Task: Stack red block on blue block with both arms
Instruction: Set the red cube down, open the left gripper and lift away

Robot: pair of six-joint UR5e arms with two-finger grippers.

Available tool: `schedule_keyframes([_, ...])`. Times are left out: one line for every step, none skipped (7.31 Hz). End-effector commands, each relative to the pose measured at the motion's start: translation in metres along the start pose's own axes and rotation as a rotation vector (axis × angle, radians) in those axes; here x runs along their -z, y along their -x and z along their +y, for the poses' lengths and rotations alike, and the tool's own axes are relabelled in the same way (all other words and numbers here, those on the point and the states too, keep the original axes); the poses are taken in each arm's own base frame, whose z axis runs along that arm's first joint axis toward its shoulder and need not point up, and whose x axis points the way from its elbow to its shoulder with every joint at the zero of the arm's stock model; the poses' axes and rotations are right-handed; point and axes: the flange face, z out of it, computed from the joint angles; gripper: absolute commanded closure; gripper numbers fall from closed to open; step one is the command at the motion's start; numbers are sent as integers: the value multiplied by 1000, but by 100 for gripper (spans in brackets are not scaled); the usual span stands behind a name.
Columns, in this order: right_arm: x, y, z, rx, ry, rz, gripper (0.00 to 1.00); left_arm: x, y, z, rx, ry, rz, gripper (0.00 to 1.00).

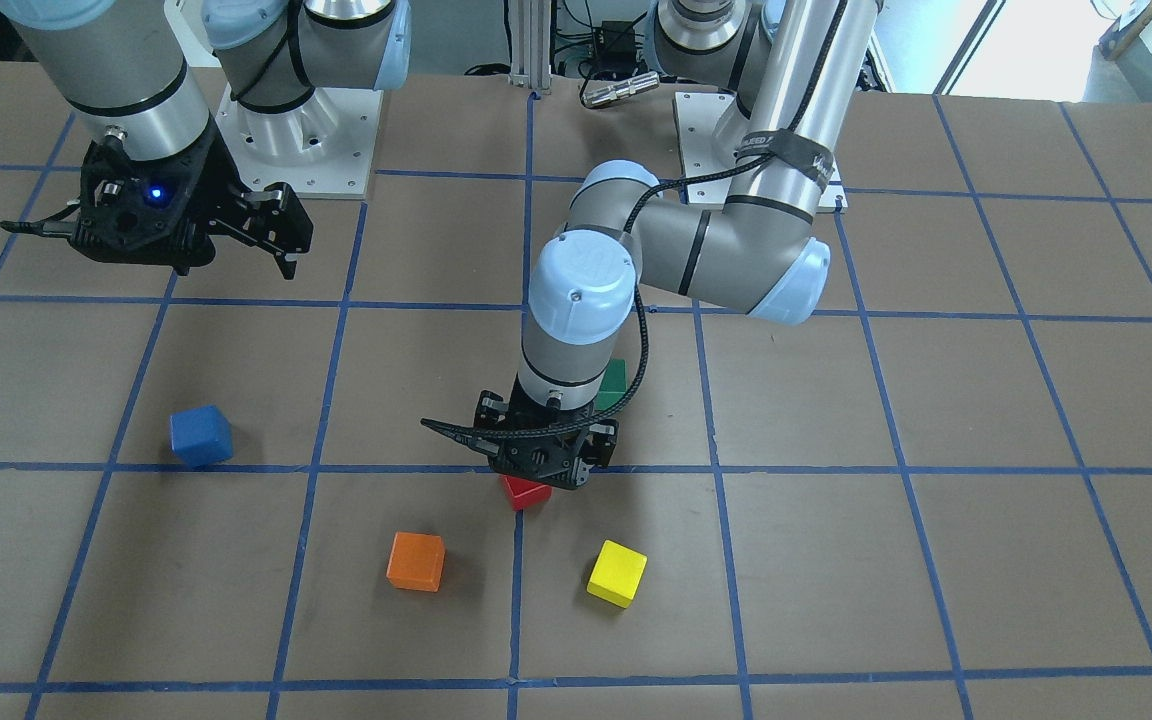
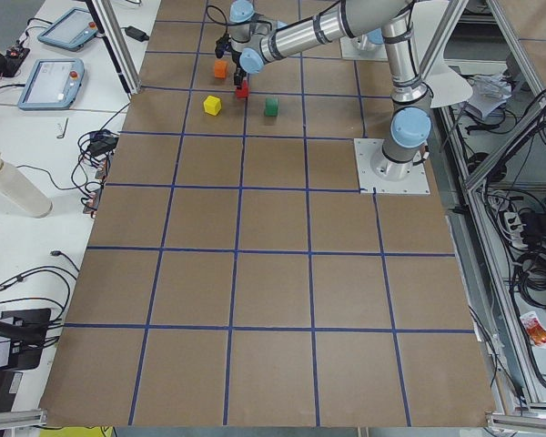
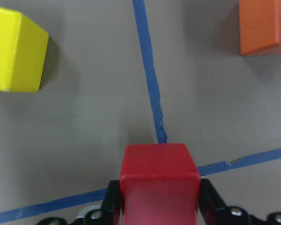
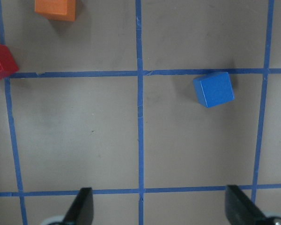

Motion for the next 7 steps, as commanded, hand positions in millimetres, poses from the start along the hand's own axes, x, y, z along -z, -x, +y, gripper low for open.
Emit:
schedule_keyframes([-2, 0, -1, -2, 0, 6, 0, 73, 56, -14, 45, -77, 113, 0])
schedule_keyframes([1, 2, -2, -11, -5, 3, 0, 115, 75, -5, 56, -84, 102, 0])
schedule_keyframes([0, 8, -8, -3, -37, -8, 0, 153, 102, 8, 39, -67, 86, 0])
schedule_keyframes([-10, 25, -23, 18, -66, -42, 0, 192, 118, 30, 4, -40, 13, 0])
schedule_keyframes([-15, 49, -37, 75, -83, -52, 0, 225, 127, 55, -38, -10, -69, 0])
schedule_keyframes([-22, 81, -53, 135, -89, -54, 0, 258, 133, 71, -48, -2, -133, 0])
schedule_keyframes([-36, 118, -64, 196, -87, -55, 0, 290, 134, 82, -37, 26, -149, 0])
